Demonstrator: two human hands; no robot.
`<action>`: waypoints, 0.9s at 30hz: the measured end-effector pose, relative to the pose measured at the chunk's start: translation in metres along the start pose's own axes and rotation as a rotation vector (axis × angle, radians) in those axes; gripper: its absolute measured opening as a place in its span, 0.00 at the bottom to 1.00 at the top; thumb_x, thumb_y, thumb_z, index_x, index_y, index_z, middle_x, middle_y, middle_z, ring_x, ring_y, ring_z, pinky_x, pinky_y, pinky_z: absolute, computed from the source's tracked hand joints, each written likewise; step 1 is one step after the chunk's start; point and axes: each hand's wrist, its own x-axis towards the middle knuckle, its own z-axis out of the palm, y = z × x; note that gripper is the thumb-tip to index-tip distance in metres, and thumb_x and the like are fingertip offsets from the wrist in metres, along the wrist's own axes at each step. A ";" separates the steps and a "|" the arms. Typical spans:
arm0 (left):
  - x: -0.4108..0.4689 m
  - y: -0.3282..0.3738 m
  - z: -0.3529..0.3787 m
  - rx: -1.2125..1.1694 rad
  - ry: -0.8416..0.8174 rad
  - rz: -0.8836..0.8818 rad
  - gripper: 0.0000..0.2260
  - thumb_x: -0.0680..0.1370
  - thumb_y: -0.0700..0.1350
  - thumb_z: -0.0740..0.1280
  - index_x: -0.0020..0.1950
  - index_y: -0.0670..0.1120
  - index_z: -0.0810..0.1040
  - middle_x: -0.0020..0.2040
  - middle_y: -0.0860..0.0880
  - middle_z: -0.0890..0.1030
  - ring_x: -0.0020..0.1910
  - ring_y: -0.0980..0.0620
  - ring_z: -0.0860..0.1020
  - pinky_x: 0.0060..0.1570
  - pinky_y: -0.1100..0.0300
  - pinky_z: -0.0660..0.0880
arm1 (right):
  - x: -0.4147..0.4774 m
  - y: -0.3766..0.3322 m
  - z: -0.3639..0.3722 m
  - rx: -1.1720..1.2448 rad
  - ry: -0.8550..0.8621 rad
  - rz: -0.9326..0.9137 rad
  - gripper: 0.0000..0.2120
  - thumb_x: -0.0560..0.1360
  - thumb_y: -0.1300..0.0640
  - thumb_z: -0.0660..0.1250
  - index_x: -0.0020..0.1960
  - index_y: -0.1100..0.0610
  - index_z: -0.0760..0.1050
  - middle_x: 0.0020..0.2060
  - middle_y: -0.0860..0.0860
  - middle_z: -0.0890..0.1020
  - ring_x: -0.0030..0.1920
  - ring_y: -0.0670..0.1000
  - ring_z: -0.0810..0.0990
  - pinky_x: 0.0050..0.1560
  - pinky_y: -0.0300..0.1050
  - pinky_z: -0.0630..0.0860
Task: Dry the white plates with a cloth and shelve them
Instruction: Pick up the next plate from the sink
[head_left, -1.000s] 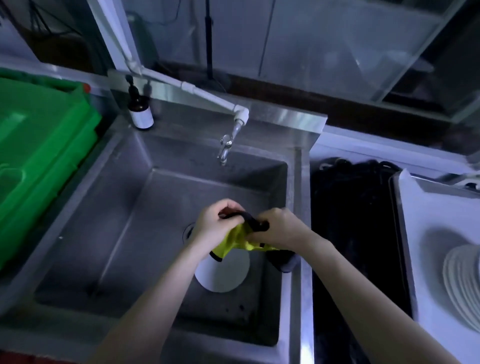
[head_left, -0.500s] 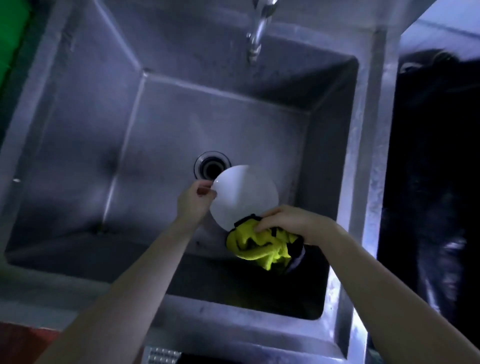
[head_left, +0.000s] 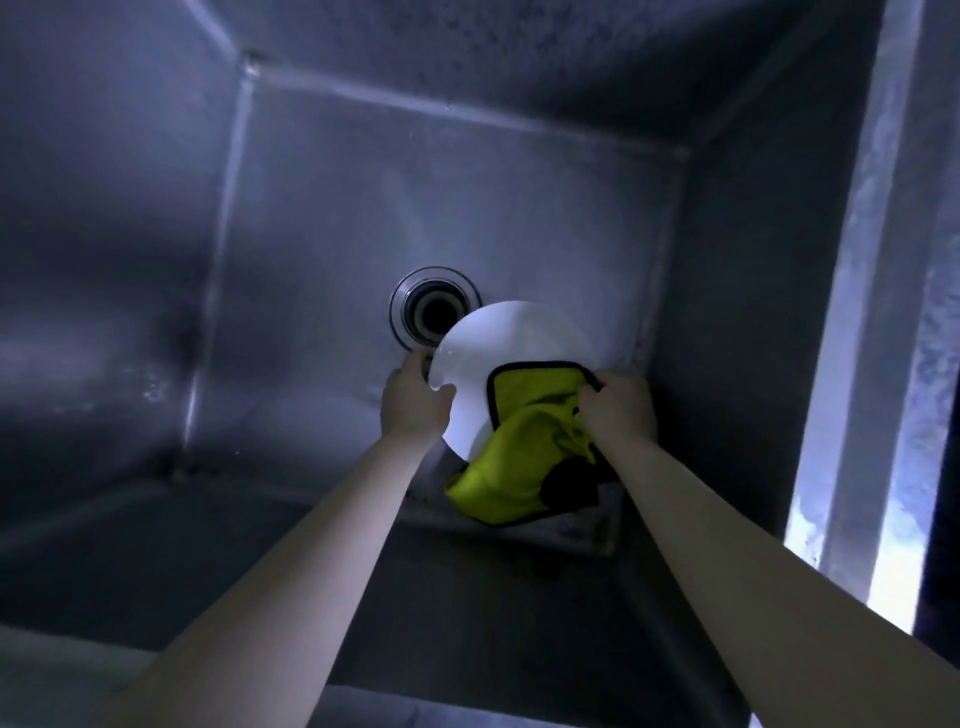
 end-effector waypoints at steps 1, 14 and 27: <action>0.000 -0.002 0.002 0.010 -0.001 -0.009 0.17 0.78 0.38 0.67 0.67 0.44 0.75 0.59 0.42 0.81 0.57 0.41 0.78 0.52 0.52 0.76 | 0.000 0.001 0.000 0.010 -0.011 0.009 0.11 0.79 0.58 0.57 0.41 0.55 0.75 0.43 0.51 0.77 0.41 0.54 0.76 0.35 0.41 0.69; -0.003 -0.002 0.001 0.113 0.011 0.119 0.22 0.75 0.28 0.59 0.66 0.39 0.79 0.54 0.27 0.75 0.53 0.31 0.75 0.49 0.48 0.75 | -0.006 -0.004 -0.001 0.061 0.067 0.106 0.12 0.81 0.55 0.58 0.53 0.56 0.80 0.45 0.56 0.79 0.42 0.56 0.77 0.41 0.43 0.73; -0.010 -0.003 0.000 -0.044 -0.002 0.087 0.25 0.74 0.31 0.63 0.69 0.50 0.78 0.51 0.33 0.78 0.53 0.35 0.77 0.54 0.46 0.78 | -0.017 -0.001 0.002 0.043 0.138 0.085 0.12 0.81 0.55 0.58 0.51 0.57 0.80 0.55 0.57 0.79 0.48 0.57 0.78 0.40 0.41 0.69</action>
